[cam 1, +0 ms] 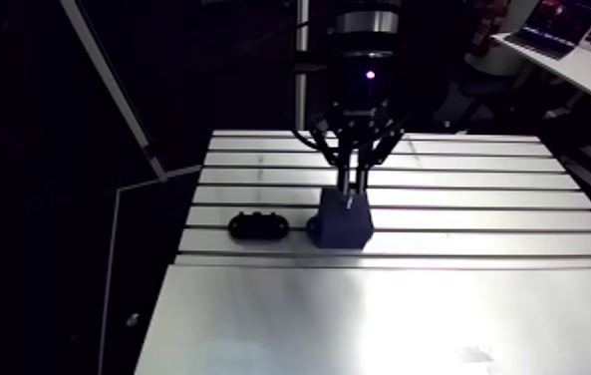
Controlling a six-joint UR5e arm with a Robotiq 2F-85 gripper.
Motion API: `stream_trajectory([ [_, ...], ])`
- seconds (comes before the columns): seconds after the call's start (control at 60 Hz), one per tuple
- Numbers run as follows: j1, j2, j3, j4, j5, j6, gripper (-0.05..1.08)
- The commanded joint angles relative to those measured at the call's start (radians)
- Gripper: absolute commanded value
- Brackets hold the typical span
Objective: Pick up the M10 bolt and insert it into the hole until fully seated.
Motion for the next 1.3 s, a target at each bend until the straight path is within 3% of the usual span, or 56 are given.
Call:
stream_trajectory([
  [0.017,0.002,0.002,0.002,-0.001,0.000,0.000,1.07],
  [0.75,0.003,0.010,0.013,-0.005,0.001,0.006,1.07],
  [1.033,0.005,0.009,0.016,-0.005,0.003,0.004,1.00],
  [1.067,0.004,0.010,0.017,-0.005,0.003,0.004,0.96],
  [1.083,0.005,0.010,0.019,-0.005,0.002,0.004,0.86],
  [1.1,0.005,0.010,0.019,-0.005,0.002,0.004,0.86],
  [1.117,0.005,0.008,0.020,-0.005,0.001,0.006,0.69],
  [1.133,0.005,0.008,0.020,-0.005,0.001,0.006,0.69],
  [1.15,0.005,0.008,0.021,-0.005,0.000,0.006,0.48],
  [1.167,0.005,0.008,0.021,-0.005,0.000,0.006,0.48],
  [1.183,0.005,0.008,0.021,-0.005,0.000,0.005,0.30],
  [1.2,0.005,0.008,0.021,-0.005,0.000,0.005,0.30],
  [1.217,0.005,0.008,0.021,-0.005,0.000,0.004,0.17],
  [1.233,0.005,0.008,0.021,-0.005,0.000,0.004,0.17],
  [1.267,0.005,0.008,0.021,-0.005,-0.002,0.000,0.02],
  [1.3,0.005,0.008,0.021,-0.005,-0.002,0.000,0.02],
])
